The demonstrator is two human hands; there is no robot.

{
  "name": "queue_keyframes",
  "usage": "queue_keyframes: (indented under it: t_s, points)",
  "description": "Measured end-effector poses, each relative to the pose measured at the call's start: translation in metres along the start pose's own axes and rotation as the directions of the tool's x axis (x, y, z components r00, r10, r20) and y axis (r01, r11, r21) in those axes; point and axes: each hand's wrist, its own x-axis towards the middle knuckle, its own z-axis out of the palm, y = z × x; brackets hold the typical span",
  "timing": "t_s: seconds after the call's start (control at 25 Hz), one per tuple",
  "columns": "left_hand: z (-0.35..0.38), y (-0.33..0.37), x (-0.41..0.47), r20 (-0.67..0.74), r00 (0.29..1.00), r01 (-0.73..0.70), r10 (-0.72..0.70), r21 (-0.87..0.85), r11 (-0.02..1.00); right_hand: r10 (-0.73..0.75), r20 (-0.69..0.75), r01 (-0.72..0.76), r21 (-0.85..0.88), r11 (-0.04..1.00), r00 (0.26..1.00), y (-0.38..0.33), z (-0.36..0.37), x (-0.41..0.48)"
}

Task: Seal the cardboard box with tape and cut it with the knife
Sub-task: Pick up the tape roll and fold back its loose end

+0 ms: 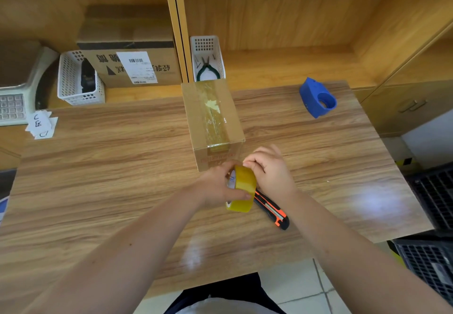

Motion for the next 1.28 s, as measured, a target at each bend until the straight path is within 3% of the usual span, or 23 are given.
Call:
queue_keyframes:
  t_s: [0.2,0.32,0.52,0.64,0.84,1.04,1.16,1.28]
  points:
    - [-0.004,0.004,-0.006,0.079,0.987,0.151,-0.138,-0.190,0.970,-0.146,-0.033,0.146,0.009,0.989,0.989,-0.030,-0.025,0.016]
    - [-0.005,0.008,-0.009,0.107,0.980,0.184,-0.167,-0.175,0.967,-0.103,-0.001,0.103,0.028,0.994,0.995,-0.037,-0.028,0.017]
    - [-0.004,0.005,-0.018,-0.014,0.997,0.076,-0.082,-0.258,0.963,0.032,0.167,-0.063,0.183,0.981,0.985,-0.047,-0.042,0.013]
    - [-0.010,0.015,-0.026,-0.088,0.996,-0.024,0.010,-0.156,0.987,0.071,0.167,-0.108,0.221,0.969,0.983,-0.057,-0.048,0.014]
    - [-0.013,0.016,-0.033,-0.181,0.975,-0.162,0.131,-0.165,0.973,0.122,0.182,-0.171,0.285,0.943,0.976,-0.064,-0.046,0.020]
    - [-0.016,0.028,-0.043,-0.357,0.920,-0.261,0.159,-0.260,0.930,0.139,0.160,-0.184,0.318,0.930,0.977,-0.063,-0.044,0.022]
    - [-0.018,0.038,-0.046,-0.371,0.917,-0.278,0.147,-0.328,0.903,0.149,0.134,-0.190,0.383,0.904,0.980,-0.062,-0.043,0.022]
    - [-0.016,0.048,-0.045,-0.392,0.917,-0.260,0.077,-0.437,0.861,0.240,0.179,-0.297,0.468,0.832,0.954,-0.056,-0.042,0.023]
